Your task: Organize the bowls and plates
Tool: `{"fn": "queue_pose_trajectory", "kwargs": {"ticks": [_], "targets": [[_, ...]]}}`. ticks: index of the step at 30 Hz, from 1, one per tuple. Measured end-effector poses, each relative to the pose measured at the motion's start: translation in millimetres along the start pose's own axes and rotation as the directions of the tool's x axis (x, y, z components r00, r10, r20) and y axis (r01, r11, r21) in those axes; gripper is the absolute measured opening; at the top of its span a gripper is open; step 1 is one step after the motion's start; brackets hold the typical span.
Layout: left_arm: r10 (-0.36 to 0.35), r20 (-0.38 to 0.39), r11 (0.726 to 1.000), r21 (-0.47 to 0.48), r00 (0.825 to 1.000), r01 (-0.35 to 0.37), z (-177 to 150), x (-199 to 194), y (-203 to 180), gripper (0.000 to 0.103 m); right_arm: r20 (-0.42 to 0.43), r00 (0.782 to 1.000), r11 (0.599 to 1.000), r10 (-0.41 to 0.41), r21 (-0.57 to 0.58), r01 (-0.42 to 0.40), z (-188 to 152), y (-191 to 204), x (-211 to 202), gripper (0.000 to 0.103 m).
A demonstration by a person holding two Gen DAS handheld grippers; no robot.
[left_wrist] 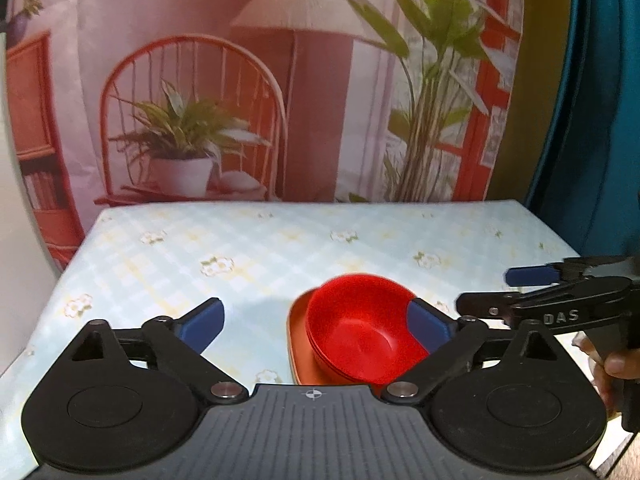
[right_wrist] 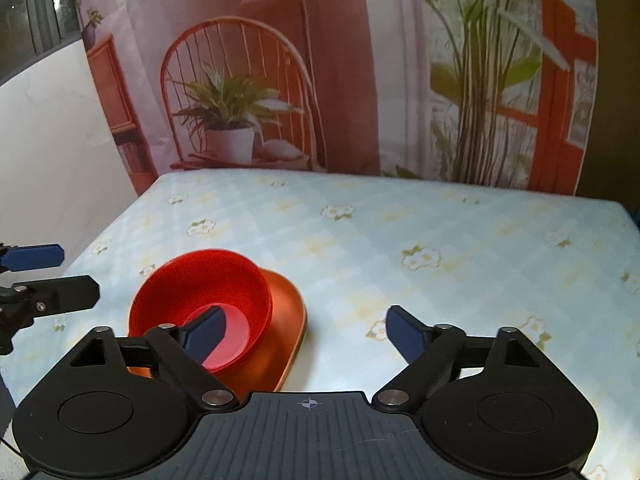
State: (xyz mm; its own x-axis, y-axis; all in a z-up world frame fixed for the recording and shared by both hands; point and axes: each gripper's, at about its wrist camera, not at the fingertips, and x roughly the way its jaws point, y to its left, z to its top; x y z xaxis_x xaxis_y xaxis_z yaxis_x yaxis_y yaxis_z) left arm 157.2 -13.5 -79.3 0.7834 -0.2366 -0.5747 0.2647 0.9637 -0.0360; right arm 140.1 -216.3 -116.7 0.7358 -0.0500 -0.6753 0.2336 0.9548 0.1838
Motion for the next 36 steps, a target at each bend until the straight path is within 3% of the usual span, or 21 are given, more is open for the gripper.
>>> {"fn": "queue_pose_trajectory", "kwargs": {"ticks": [4,10,13,16,21,26,36], "targets": [[0.015,0.044,1.0,-0.016,0.999,-0.014,6,-14,0,0.103,0.047,0.999,1.0,-0.022,-0.011,0.023,5,1,-19,0.103],[0.052,0.091,0.998,-0.033,0.994,-0.049,18,-36,-2,0.103,0.123,0.991,0.998,-0.052,-0.028,0.055,12,6,-53,0.103],[0.114,0.118,0.993,-0.03,0.987,-0.111,23,-48,-7,0.103,0.165,0.984,0.996,-0.072,-0.041,0.079,17,11,-70,0.103],[0.172,0.157,0.985,-0.017,0.973,-0.172,27,-63,-14,0.103,0.219,0.971,0.993,-0.095,-0.05,0.109,20,18,-90,0.103],[0.159,0.19,0.987,-0.018,0.969,-0.159,34,-86,-18,0.103,0.299,0.95,0.992,-0.093,-0.058,0.116,24,26,-122,0.103],[0.209,0.22,0.977,-0.001,0.953,-0.214,40,-102,-25,0.103,0.391,0.913,0.989,-0.114,-0.047,0.144,25,32,-152,0.103],[0.233,0.285,0.971,-0.023,0.93,-0.237,50,-125,-38,0.103,0.415,0.9,0.99,-0.13,-0.003,0.144,30,30,-177,0.103]]}}
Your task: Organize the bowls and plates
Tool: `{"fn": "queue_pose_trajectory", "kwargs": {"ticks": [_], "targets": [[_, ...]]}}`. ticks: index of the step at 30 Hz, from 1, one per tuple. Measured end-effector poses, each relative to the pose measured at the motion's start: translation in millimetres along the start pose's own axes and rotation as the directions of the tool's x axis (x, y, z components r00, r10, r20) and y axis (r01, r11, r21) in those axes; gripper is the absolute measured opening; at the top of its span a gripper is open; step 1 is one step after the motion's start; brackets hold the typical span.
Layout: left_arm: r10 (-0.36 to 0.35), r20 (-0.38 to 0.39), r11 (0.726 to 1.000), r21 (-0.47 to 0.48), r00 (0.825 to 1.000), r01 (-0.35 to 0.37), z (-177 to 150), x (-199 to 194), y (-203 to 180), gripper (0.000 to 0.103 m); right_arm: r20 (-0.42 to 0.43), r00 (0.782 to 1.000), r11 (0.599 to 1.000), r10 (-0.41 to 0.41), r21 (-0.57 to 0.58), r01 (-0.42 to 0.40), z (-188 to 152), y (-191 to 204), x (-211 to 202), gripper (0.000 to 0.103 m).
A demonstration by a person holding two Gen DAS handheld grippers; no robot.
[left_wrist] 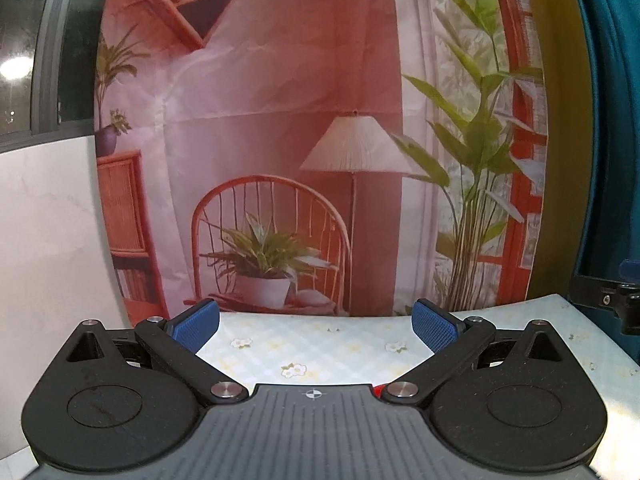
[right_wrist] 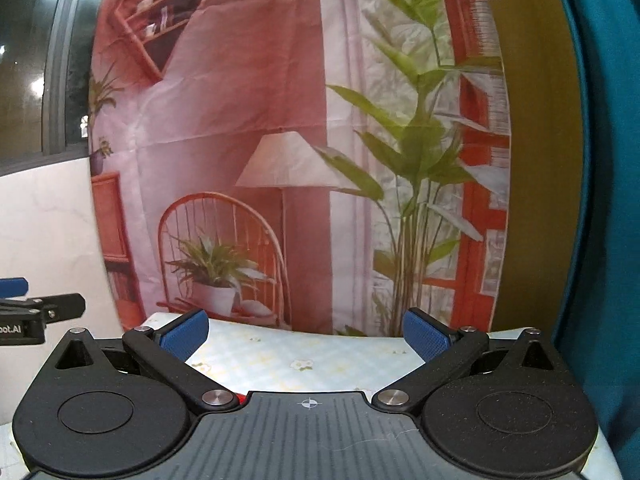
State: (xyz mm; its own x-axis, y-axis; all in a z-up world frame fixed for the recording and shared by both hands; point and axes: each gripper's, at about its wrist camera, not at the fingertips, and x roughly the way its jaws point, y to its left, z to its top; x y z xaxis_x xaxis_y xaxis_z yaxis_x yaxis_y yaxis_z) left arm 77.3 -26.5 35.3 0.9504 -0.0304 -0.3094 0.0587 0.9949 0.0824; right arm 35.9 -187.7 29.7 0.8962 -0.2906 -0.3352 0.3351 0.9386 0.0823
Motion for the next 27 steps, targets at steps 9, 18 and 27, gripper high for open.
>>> {"fn": "queue_pose_trajectory", "kwargs": {"ticks": [9,18,27], "targets": [[-0.008,0.02,1.0,-0.006,1.0,0.009,1.9,-5.6,-1.5,0.103,-0.026,1.0,0.999,-0.017,0.047,0.019,2.4,-5.3,-6.3,0.103],[-0.009,0.026,1.0,-0.01,1.0,0.01,2.3,-7.6,-0.1,0.103,-0.025,0.999,0.999,-0.026,0.035,0.027,5.3,-4.0,-9.2,0.103],[-0.031,0.004,0.998,-0.053,1.0,0.031,2.1,-5.8,5.6,0.103,-0.029,0.999,0.999,-0.022,0.038,0.023,5.5,-5.0,-9.0,0.103]]}}
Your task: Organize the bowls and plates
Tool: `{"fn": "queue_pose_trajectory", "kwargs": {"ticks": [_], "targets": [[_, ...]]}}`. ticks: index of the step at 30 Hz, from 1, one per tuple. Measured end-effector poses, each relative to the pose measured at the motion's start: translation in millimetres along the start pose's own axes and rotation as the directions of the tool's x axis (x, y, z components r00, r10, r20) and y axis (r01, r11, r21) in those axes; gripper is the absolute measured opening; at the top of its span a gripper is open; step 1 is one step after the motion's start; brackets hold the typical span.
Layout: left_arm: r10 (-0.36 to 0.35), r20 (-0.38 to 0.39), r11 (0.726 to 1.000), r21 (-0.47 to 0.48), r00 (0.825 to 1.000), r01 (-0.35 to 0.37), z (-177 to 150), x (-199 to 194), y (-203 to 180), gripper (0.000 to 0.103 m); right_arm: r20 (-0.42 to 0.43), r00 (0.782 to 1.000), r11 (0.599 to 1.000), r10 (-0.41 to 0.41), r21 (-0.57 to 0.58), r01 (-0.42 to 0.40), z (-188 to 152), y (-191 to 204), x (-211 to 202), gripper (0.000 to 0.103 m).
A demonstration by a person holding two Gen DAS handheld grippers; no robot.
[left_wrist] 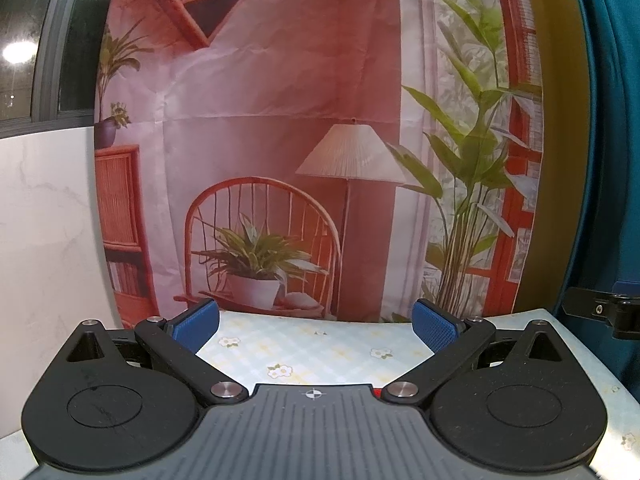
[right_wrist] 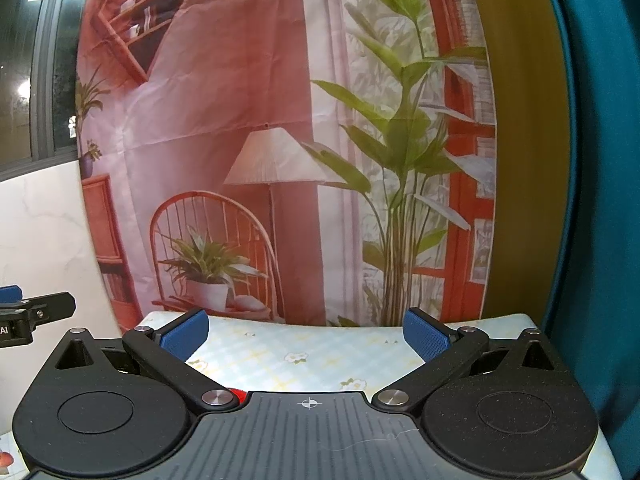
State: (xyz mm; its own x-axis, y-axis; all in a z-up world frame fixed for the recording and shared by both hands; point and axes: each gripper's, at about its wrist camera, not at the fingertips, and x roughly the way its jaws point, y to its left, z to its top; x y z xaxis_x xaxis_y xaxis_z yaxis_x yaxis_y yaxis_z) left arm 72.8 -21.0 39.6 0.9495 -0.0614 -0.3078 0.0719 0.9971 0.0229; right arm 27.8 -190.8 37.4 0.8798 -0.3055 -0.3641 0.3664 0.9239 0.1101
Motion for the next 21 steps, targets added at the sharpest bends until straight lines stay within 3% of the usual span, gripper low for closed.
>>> {"fn": "queue_pose_trajectory", "kwargs": {"ticks": [21], "targets": [[-0.027,0.005,0.999,0.022,1.0,0.027,0.2,0.1,2.6,0.103,-0.006,1.0,1.0,0.002,0.005,-0.002,-1.1,1.1,0.2,0.103]]}}
